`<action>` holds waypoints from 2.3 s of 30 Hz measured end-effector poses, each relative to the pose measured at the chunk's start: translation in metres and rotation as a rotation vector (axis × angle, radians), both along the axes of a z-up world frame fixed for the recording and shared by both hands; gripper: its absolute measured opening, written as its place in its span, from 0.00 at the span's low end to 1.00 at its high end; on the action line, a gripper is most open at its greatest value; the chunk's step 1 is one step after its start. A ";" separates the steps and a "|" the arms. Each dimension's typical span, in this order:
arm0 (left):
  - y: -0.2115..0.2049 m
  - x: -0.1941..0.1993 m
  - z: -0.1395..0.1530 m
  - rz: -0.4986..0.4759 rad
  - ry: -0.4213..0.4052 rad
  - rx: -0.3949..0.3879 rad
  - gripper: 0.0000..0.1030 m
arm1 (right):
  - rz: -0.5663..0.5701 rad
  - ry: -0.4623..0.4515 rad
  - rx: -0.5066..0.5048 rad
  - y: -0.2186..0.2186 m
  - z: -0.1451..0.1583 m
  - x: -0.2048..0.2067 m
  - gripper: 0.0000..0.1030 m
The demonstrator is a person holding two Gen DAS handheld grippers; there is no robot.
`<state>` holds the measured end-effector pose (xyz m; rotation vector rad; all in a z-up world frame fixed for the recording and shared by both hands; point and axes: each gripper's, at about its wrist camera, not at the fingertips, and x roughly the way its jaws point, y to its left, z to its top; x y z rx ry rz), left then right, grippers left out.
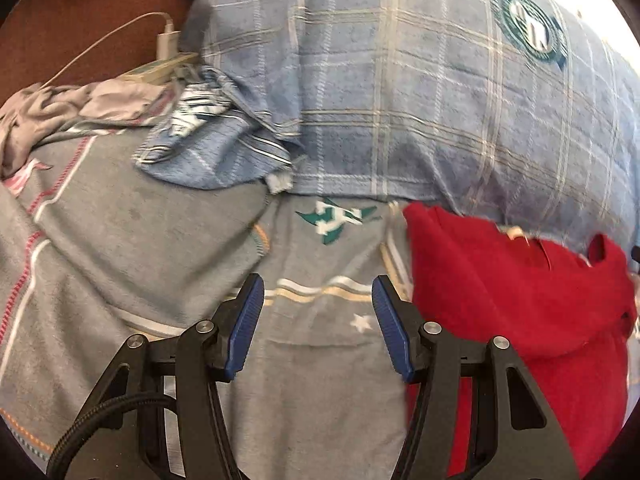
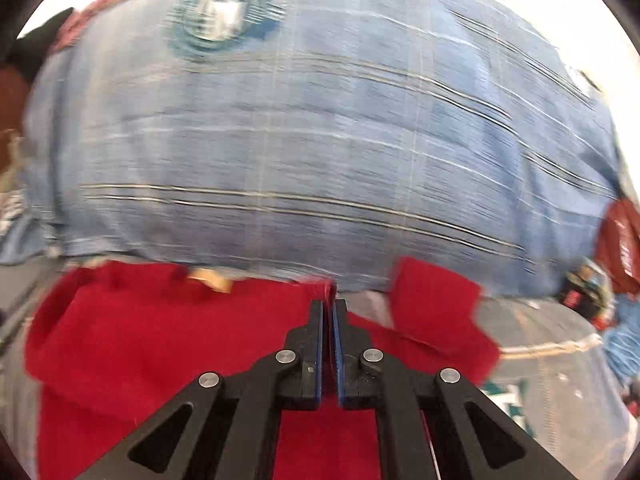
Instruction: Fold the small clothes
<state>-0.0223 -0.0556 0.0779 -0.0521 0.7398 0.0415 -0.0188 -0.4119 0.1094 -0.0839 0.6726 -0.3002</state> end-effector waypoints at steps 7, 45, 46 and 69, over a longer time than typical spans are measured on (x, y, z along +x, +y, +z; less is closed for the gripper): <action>-0.021 0.006 -0.017 -0.079 0.081 0.020 0.55 | -0.058 0.161 -0.023 -0.020 -0.041 0.016 0.06; -0.018 0.022 -0.026 -0.024 0.096 0.035 0.55 | 0.536 0.114 0.223 0.153 -0.044 0.061 0.51; -0.018 0.023 -0.028 -0.023 0.102 0.034 0.55 | 0.571 0.145 0.225 0.161 -0.048 0.059 0.51; -0.065 0.032 -0.048 -0.184 0.146 0.001 0.55 | -0.057 0.173 0.111 -0.053 -0.060 0.024 0.48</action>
